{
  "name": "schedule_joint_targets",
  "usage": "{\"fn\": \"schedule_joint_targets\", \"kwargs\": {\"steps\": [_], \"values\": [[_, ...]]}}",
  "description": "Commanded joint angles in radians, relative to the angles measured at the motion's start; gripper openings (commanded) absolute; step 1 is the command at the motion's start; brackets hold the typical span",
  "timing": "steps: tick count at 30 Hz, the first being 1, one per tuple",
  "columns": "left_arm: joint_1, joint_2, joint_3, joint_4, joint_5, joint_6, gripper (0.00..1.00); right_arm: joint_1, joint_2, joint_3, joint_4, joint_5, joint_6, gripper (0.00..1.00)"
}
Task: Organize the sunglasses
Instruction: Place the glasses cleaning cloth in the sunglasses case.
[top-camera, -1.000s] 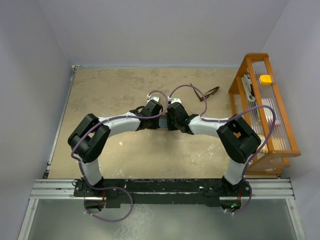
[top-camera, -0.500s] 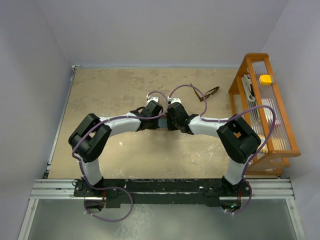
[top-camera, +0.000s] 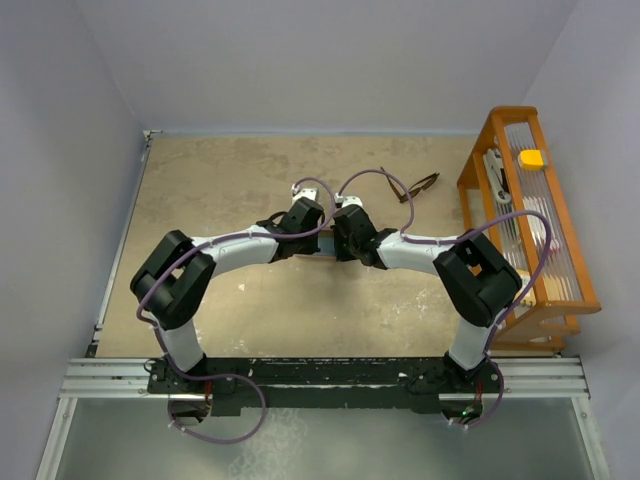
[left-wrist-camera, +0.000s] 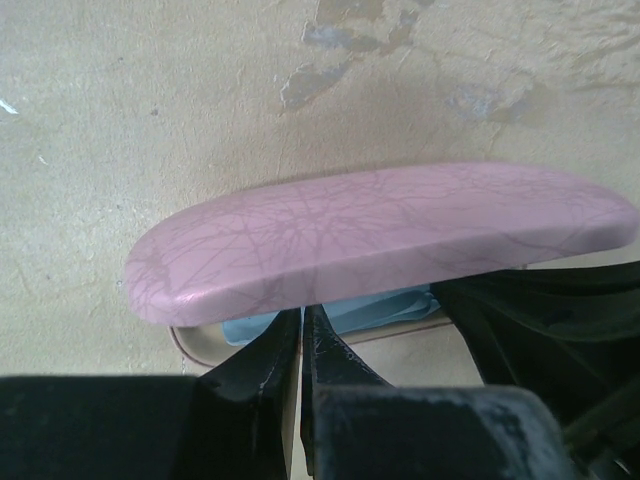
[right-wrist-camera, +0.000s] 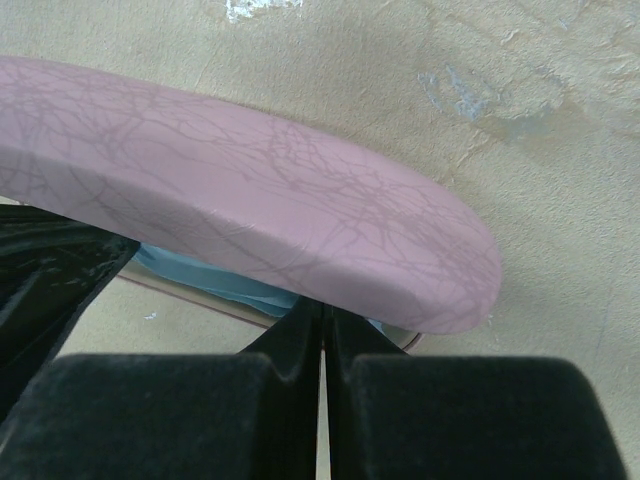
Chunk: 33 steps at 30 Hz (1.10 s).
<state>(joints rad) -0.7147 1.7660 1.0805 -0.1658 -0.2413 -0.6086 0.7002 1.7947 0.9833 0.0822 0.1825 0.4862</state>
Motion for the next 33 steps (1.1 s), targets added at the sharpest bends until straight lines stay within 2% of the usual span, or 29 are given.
{"fn": "schedule_joint_targets", "kwargs": {"steps": [1,14,26,33], "values": [[0.003,0.047,0.017,0.029,0.001,-0.003,0.0,0.007,0.005,-0.016,-0.033,0.003,-0.014,0.0],[0.004,0.046,0.014,-0.114,-0.103,0.034,0.0,0.007,-0.006,-0.02,-0.049,0.01,-0.014,0.0],[-0.001,0.062,0.012,-0.118,-0.115,0.04,0.0,0.006,-0.053,-0.035,-0.142,0.106,-0.046,0.0],[-0.008,0.07,0.015,-0.113,-0.108,0.038,0.0,0.007,-0.054,-0.031,-0.202,0.105,-0.051,0.0]]}}
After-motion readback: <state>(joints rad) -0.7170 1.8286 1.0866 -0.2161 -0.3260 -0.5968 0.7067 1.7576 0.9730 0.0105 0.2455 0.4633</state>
